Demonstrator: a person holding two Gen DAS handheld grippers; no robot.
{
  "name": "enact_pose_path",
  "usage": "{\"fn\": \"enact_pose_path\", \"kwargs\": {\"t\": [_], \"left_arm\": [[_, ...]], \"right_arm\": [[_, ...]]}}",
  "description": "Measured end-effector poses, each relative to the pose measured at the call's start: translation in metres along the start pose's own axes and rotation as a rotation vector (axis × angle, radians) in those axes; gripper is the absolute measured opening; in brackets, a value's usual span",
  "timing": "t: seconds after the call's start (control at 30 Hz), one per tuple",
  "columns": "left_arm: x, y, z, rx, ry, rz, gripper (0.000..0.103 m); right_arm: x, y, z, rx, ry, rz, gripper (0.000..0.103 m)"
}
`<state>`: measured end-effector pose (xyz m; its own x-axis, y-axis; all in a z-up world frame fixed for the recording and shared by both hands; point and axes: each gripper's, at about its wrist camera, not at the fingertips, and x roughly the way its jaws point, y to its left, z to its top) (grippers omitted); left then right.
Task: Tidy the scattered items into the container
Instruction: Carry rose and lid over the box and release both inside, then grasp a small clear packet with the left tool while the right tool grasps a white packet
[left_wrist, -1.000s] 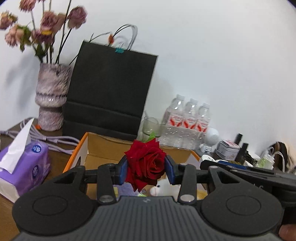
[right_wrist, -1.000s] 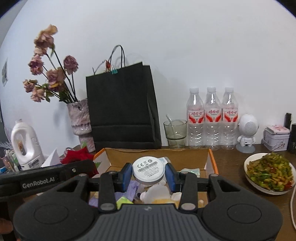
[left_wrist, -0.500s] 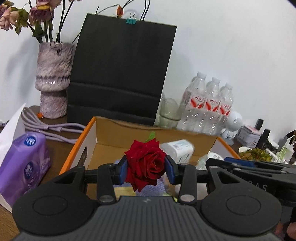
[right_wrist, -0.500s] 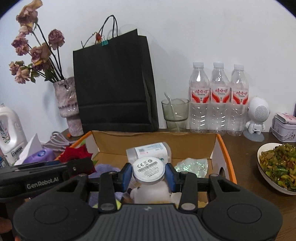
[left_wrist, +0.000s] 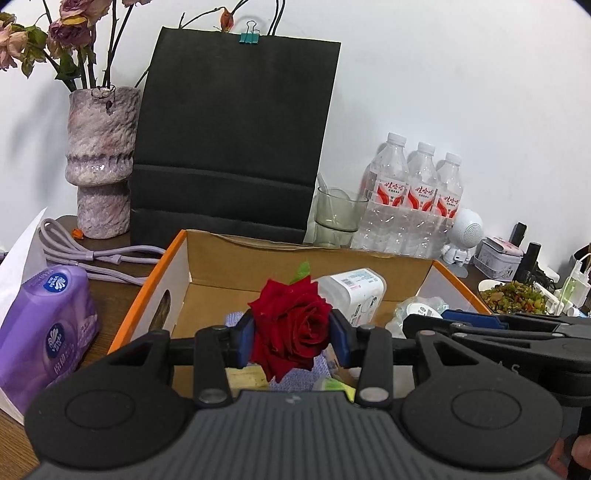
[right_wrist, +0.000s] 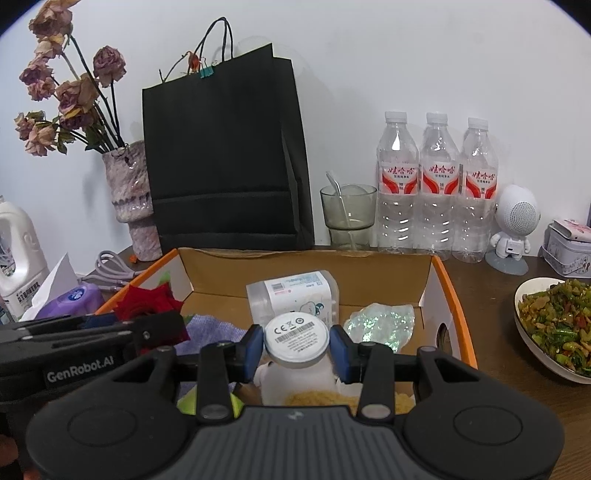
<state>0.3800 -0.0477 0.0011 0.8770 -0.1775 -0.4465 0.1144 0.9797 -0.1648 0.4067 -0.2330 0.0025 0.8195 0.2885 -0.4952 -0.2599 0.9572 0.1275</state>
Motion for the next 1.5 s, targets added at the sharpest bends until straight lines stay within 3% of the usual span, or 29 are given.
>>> {"fn": "enact_pose_path", "kwargs": {"t": [0.03,0.07,0.1,0.13,0.17,0.2,0.27,0.37,0.8,1.07,1.23,1.5], "left_arm": [[0.0,0.0,0.0,-0.001,0.001,0.003,0.048],[0.0,0.0,0.001,-0.007,0.002,0.011,0.068],[-0.001,0.001,0.001,-0.019,-0.001,0.026,0.079],[-0.003,0.002,0.002,-0.035,-0.011,0.059,0.097],[-0.005,0.003,0.003,-0.044,-0.02,0.089,0.103],[-0.007,0.005,0.004,-0.051,-0.032,0.105,0.103],[-0.009,0.01,0.007,-0.078,-0.036,0.091,0.103],[-0.009,0.013,0.008,-0.104,-0.029,0.089,0.103],[-0.01,0.012,0.008,-0.103,-0.014,0.088,0.103],[-0.043,0.001,0.006,-0.07,-0.058,0.039,0.103],[-0.073,-0.013,-0.016,0.025,-0.041,0.026,0.103],[-0.118,-0.027,-0.076,0.073,0.062,-0.032,0.103]], "right_arm": [[0.0,0.0,0.0,0.002,0.001,-0.001,0.039],[0.0,-0.001,0.0,0.006,-0.001,-0.002,0.044],[0.0,-0.002,0.001,0.012,-0.001,-0.003,0.057],[0.0,-0.003,0.001,0.016,-0.003,-0.021,0.061],[-0.001,-0.006,0.002,0.02,-0.005,-0.041,0.073],[-0.001,-0.009,0.004,0.03,-0.003,-0.055,0.091],[-0.001,-0.015,0.006,0.053,0.006,-0.083,0.103],[-0.003,-0.02,0.007,0.07,0.005,-0.048,0.103],[-0.007,-0.017,0.007,0.062,-0.003,-0.067,0.103],[-0.043,-0.016,0.005,0.037,-0.055,-0.061,0.103],[-0.078,-0.018,-0.02,-0.027,-0.044,-0.085,0.103],[-0.126,-0.021,-0.095,-0.069,0.086,-0.084,0.103]]}}
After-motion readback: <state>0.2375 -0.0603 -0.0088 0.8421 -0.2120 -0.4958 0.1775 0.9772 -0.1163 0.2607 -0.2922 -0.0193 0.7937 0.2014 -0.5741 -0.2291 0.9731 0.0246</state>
